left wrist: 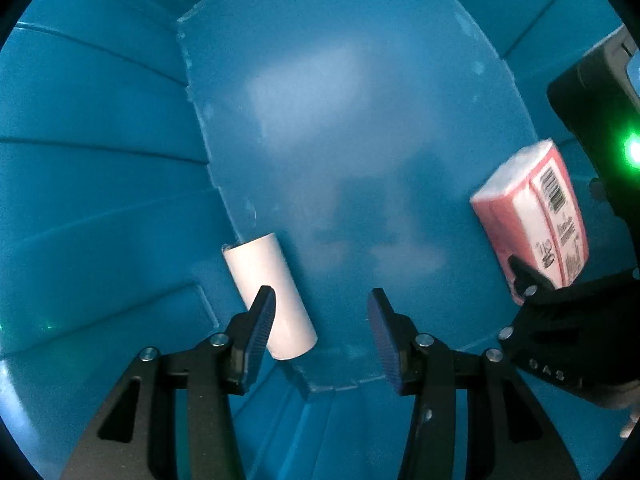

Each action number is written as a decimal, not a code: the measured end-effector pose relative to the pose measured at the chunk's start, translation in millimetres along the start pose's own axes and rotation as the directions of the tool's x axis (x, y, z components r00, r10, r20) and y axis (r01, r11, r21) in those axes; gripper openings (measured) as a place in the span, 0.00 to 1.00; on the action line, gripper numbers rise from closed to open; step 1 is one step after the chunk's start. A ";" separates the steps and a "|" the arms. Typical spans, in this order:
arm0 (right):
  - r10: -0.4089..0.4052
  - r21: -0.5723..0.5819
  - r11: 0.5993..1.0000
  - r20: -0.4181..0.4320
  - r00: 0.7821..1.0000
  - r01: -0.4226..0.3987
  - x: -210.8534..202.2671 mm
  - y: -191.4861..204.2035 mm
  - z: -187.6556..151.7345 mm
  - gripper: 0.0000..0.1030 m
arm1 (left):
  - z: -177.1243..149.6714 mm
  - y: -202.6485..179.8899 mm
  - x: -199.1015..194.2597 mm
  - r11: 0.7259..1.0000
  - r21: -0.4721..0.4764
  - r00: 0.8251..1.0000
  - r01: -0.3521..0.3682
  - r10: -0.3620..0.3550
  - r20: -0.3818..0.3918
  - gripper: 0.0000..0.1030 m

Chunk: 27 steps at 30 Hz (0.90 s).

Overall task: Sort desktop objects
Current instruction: 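Open both tools to drop the roll and package into the crate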

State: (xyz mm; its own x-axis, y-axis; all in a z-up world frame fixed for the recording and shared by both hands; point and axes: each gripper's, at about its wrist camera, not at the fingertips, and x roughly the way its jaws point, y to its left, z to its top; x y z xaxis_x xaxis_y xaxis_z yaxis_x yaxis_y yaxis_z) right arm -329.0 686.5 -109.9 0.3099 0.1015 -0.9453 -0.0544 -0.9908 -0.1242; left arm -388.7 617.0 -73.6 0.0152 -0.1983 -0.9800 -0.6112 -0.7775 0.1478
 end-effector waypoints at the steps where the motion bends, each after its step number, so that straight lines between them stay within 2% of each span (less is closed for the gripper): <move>1: 0.001 0.003 1.000 0.003 1.000 -0.001 -2.9 -2.3 -0.8 0.94 | -8.7 -4.9 -9.0 1.000 -0.006 1.000 0.010 -0.010 0.009 0.46; 3: -0.008 -0.008 1.000 0.018 1.000 0.009 -9.1 -5.4 -6.8 0.95 | -16.3 0.2 -19.5 0.999 -0.012 0.999 0.031 -0.031 0.030 0.46; 4: -0.015 -0.016 1.000 0.028 1.000 0.015 -19.3 -2.5 -7.5 0.95 | -19.1 14.5 -24.5 0.999 -0.016 0.998 0.052 -0.051 0.045 0.46; 8: -0.031 -0.035 0.999 0.093 0.995 0.034 -58.4 -3.3 -21.8 0.95 | -26.5 23.0 -61.1 0.994 -0.040 0.986 0.099 -0.093 0.137 0.46; 9: -0.036 -0.039 0.998 0.118 0.992 0.040 -66.4 -5.2 -35.2 0.96 | -31.8 27.9 -73.4 0.992 -0.057 0.981 0.116 -0.105 0.164 0.46; 11: -0.035 -0.040 0.998 0.159 0.987 0.042 -86.5 -9.3 -44.1 0.96 | -45.1 37.2 -95.4 0.986 -0.076 0.967 0.147 -0.127 0.221 0.46; 14: -0.034 -0.034 0.998 0.252 0.967 0.044 -123.3 -18.4 -66.3 0.96 | -69.8 48.6 -136.0 0.985 -0.082 0.928 0.154 -0.116 0.353 0.46; 17: -0.034 -0.007 0.999 0.365 0.930 0.039 -157.7 -20.7 -91.3 0.96 | -105.6 64.0 -175.0 0.984 -0.085 0.862 0.159 -0.096 0.497 0.46; 18: -0.024 0.000 1.000 0.410 0.912 0.026 -163.0 -9.9 -91.1 0.98 | -122.6 69.0 -192.3 0.985 -0.086 0.829 0.151 -0.078 0.554 0.46; 19: -0.019 0.008 1.000 0.460 0.888 0.017 -177.3 -8.8 -105.8 0.99 | -136.9 73.2 -204.2 0.985 -0.089 0.800 0.145 -0.064 0.597 0.46; 20: -0.014 0.013 1.000 0.489 0.872 0.010 -184.9 -5.7 -109.7 0.99 | -153.2 79.8 -203.1 0.985 -0.091 0.772 0.145 -0.055 0.633 0.46; 22: 0.013 0.009 1.000 0.576 0.817 -0.022 -222.3 3.0 -128.5 0.99 | -188.8 94.0 -219.3 0.982 -0.106 0.702 0.155 -0.034 0.711 0.46; 23: 0.022 0.009 0.999 0.605 0.796 -0.035 -233.8 6.9 -137.5 0.99 | -202.9 100.6 -221.9 0.981 -0.122 0.681 0.149 -0.012 0.732 0.46; 24: 0.031 0.011 0.999 0.644 0.764 -0.050 -240.9 14.6 -151.0 0.99 | -218.8 105.6 -225.4 0.980 -0.136 0.656 0.146 0.007 0.755 0.46; 26: 0.042 0.008 0.998 0.691 0.722 -0.066 -249.1 27.2 -168.3 1.00 | -251.5 117.8 -233.4 0.978 -0.149 0.600 0.144 0.034 0.799 0.46; 27: 0.048 0.003 0.997 0.721 0.691 -0.073 -254.8 37.9 -179.6 1.00 | -264.6 123.5 -238.8 0.977 -0.156 0.577 0.145 0.044 0.816 0.46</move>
State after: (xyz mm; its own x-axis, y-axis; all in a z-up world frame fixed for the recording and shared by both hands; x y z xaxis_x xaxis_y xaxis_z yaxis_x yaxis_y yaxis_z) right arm -239.5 607.0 180.4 -0.4729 0.0870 -0.8768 -0.0792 -0.9953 -0.0560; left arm -258.4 410.4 213.8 -0.6638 0.3377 -0.6674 -0.4720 -0.8813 0.0234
